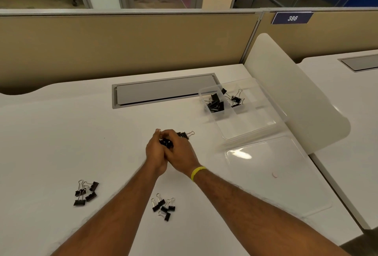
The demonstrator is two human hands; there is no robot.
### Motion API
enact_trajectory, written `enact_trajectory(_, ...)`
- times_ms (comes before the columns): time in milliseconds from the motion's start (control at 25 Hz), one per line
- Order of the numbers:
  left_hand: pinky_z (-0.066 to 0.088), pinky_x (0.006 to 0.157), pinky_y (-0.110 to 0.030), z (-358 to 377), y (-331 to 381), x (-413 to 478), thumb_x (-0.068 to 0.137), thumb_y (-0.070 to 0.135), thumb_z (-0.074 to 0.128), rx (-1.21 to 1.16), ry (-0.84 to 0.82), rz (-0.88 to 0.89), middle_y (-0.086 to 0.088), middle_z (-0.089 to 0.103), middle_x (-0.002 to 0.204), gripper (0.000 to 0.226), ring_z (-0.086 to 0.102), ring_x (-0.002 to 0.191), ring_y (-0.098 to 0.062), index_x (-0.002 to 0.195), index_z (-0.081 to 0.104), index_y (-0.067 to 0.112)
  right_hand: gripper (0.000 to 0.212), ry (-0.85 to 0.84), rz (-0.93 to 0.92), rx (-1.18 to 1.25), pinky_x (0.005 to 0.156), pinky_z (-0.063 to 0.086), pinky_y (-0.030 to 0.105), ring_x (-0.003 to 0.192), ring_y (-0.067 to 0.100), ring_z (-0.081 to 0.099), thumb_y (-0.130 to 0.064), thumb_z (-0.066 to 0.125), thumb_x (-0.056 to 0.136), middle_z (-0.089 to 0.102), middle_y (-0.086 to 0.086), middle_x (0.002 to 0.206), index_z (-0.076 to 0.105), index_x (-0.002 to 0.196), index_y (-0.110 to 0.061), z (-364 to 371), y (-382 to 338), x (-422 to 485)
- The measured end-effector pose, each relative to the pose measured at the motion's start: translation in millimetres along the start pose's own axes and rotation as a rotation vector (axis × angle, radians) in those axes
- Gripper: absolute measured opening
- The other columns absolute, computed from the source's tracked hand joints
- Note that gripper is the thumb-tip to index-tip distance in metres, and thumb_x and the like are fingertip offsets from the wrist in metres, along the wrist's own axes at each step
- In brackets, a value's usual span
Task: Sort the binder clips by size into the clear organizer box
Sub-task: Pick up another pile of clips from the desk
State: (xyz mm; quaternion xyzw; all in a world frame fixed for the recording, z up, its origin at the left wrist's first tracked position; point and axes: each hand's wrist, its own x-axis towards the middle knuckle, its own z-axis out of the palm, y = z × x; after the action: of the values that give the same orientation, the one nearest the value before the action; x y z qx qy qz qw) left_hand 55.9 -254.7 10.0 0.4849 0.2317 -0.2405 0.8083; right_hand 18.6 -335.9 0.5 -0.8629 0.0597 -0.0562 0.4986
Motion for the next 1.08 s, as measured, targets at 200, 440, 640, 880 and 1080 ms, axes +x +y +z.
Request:
enact_trajectory(200, 0.059, 0.064, -0.031, -18, 13, 13, 0.098, 0.035, 0.047, -0.198, -0.016, -0.074, -0.011, 0.062, 0.081, 0.031, 0.065, 0.074, -0.022, 0.085, 0.057, 0.009, 0.024, 0.181, -0.094, -0.129, 0.085, 0.047, 0.025, 0.097, 0.011, 0.056, -0.011, 0.055, 0.086, 0.065, -0.002, 0.104, 0.063, 0.108, -0.015, -14, 16, 10)
enact_trajectory(440, 0.056, 0.055, -0.023, -25, 17, 13, 0.091, 0.029, 0.063, -0.055, 0.044, -0.046, -0.005, 0.057, 0.067, 0.023, 0.058, 0.06, -0.014, 0.078, 0.056, 0.011, 0.044, -0.03, 0.176, -0.523, 0.098, 0.043, 0.036, 0.123, 0.025, 0.044, -0.017, 0.06, 0.087, 0.053, 0.006, 0.13, 0.052, 0.13, -0.012, -36, 58, 40)
enact_trajectory(640, 0.054, 0.05, -0.023, -31, 17, 18, 0.094, 0.018, 0.059, -0.039, 0.087, -0.055, -0.007, 0.056, 0.071, 0.016, 0.058, 0.061, -0.015, 0.083, 0.057, 0.006, 0.033, -0.12, 0.13, -0.702, 0.088, 0.048, 0.04, 0.117, 0.028, 0.043, -0.021, 0.056, 0.093, 0.051, 0.006, 0.124, 0.057, 0.124, -0.011, -37, 67, 44)
enact_trajectory(880, 0.056, 0.053, -0.024, -32, 13, 22, 0.094, 0.011, 0.055, -0.02, 0.088, -0.062, -0.009, 0.058, 0.076, 0.011, 0.061, 0.069, -0.018, 0.086, 0.058, 0.004, 0.027, -0.087, 0.205, -0.739, 0.086, 0.046, 0.038, 0.101, 0.025, 0.054, -0.036, 0.063, 0.084, 0.06, 0.005, 0.102, 0.064, 0.101, -0.015, -43, 65, 42)
enact_trajectory(1080, 0.059, 0.07, -0.033, -29, 11, 23, 0.094, 0.01, 0.056, -0.03, 0.036, -0.067, -0.015, 0.063, 0.09, 0.013, 0.066, 0.084, -0.027, 0.103, 0.058, 0.001, 0.026, 0.16, 0.203, -0.084, 0.069, 0.05, 0.024, 0.073, 0.01, 0.056, -0.03, 0.08, 0.072, 0.062, -0.003, 0.08, 0.065, 0.088, -0.016, -37, 46, 33)
